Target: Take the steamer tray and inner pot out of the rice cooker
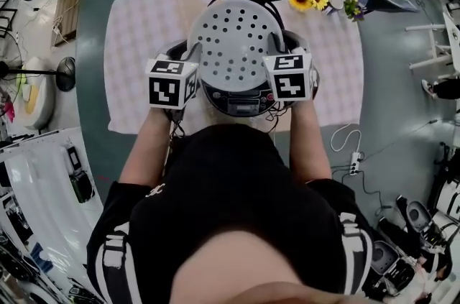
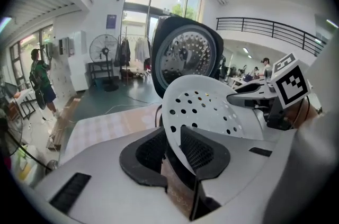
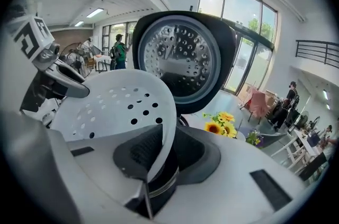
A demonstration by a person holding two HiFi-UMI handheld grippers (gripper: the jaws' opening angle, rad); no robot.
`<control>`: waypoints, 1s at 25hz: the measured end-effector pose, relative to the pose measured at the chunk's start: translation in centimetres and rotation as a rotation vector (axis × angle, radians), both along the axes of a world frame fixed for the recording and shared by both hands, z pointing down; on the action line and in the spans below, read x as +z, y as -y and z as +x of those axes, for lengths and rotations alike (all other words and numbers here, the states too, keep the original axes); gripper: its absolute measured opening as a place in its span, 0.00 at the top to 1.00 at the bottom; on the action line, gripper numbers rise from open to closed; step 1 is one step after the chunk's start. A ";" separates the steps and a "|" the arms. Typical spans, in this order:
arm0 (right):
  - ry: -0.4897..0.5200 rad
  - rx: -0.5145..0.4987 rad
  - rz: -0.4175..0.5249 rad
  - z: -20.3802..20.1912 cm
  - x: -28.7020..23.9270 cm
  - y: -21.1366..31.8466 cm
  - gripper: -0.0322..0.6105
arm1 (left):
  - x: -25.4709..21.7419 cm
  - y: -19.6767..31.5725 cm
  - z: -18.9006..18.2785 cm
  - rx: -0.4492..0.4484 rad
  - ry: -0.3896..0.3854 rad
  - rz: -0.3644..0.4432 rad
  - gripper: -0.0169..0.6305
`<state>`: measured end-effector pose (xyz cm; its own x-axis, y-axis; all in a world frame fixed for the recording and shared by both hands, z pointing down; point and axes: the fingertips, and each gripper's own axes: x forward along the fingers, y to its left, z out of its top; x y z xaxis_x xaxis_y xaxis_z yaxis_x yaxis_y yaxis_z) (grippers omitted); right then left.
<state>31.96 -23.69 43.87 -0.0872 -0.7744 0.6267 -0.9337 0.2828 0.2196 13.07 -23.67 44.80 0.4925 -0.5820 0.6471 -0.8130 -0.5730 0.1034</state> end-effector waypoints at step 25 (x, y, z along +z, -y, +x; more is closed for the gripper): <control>0.166 -0.144 0.115 -12.6 -4.8 0.4 0.88 | -4.0 -2.0 -12.8 -0.197 -0.187 0.087 0.88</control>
<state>19.31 -24.13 39.09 -0.2966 -0.8120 0.5027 -0.9114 0.3979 0.1049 0.31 -21.69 40.78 0.4710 -0.7272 0.4993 -0.8807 -0.4195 0.2198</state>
